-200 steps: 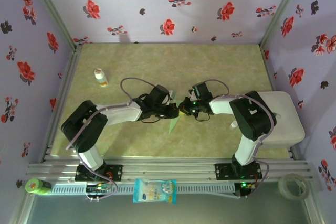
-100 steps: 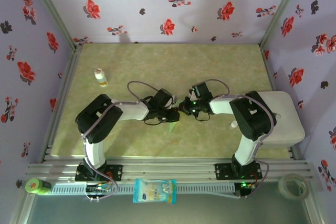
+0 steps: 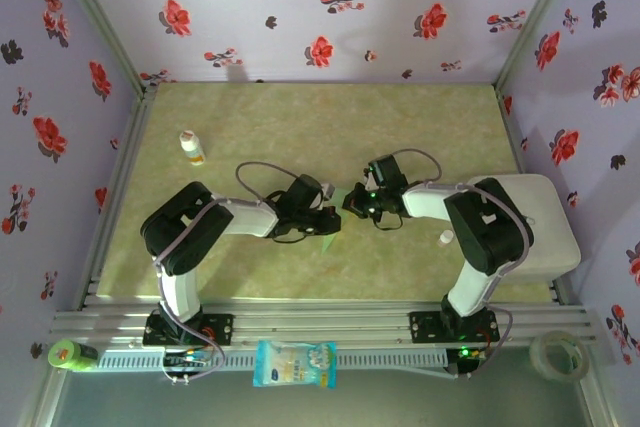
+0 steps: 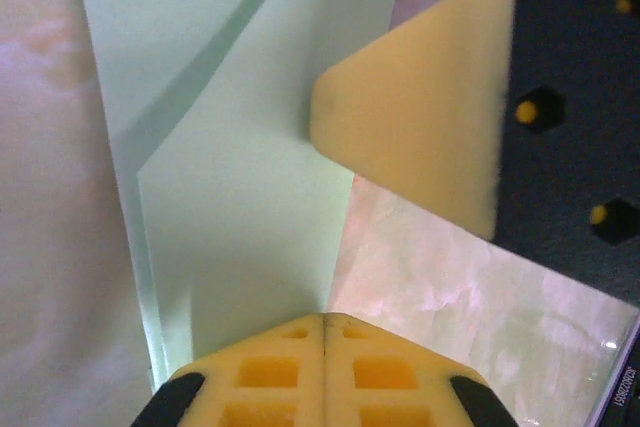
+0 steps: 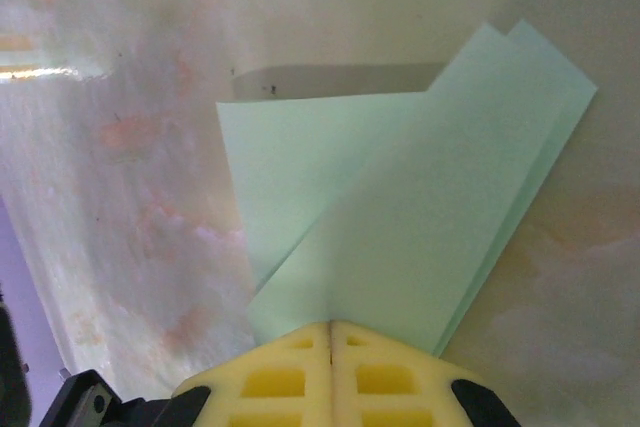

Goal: Fold a paper plane with a square sheet of paper (pick it up from the middle)
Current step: Fold the wing for the fifth time at the center of the table, then turn over a paper plane at the center of the table.

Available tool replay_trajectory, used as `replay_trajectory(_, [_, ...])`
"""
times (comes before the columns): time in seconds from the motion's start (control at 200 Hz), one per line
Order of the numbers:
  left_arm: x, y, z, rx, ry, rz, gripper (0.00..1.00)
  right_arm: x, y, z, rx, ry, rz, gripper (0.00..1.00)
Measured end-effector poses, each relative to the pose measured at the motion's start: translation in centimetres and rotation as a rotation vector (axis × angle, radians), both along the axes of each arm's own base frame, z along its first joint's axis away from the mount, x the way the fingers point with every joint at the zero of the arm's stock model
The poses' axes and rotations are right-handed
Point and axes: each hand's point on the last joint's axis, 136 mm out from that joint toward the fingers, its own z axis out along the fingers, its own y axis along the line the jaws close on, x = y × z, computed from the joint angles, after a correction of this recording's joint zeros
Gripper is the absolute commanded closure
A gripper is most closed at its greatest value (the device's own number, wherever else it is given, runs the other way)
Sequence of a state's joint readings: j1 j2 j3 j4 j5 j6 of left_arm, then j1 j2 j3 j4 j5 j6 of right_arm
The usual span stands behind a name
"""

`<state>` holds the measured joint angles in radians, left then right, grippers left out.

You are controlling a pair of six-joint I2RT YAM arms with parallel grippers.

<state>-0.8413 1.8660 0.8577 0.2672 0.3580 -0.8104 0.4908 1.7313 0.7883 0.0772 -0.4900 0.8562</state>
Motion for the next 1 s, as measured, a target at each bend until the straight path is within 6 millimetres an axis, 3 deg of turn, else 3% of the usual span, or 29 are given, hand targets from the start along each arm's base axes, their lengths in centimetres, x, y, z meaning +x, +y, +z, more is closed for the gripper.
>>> replay_trajectory(0.185, [0.0, 0.0, 0.0, -0.005, 0.002, 0.005, 1.00, 0.0, 0.1, -0.2, -0.002, 0.004, 0.003, 0.98])
replay_trajectory(0.345, [0.1, -0.1, 0.1, -0.006, 0.004, 0.009, 1.00, 0.9, -1.0, -0.9, -0.055, 0.007, -0.007, 0.98])
replay_trajectory(0.625, [0.1, 0.2, 0.3, 0.002, 0.008, 0.025, 1.00, 8.1, -6.6, 0.7, -0.094, -0.069, -0.160, 0.96])
replay_trajectory(0.685, [0.0, 0.5, 0.3, 0.016, 0.013, 0.030, 0.88, 8.9, -6.5, 1.6, -0.086, -0.100, -0.157, 0.95])
replay_trajectory(0.805, [-0.3, 1.3, 1.6, 0.039, 0.010, 0.040, 0.76, 8.2, -5.7, 3.2, -0.070, -0.133, -0.133, 0.92])
replay_trajectory(1.0, [1.5, 2.8, 6.8, -0.004, -0.072, 0.093, 0.75, 4.3, -4.1, 4.1, -0.040, -0.136, -0.069, 0.89])
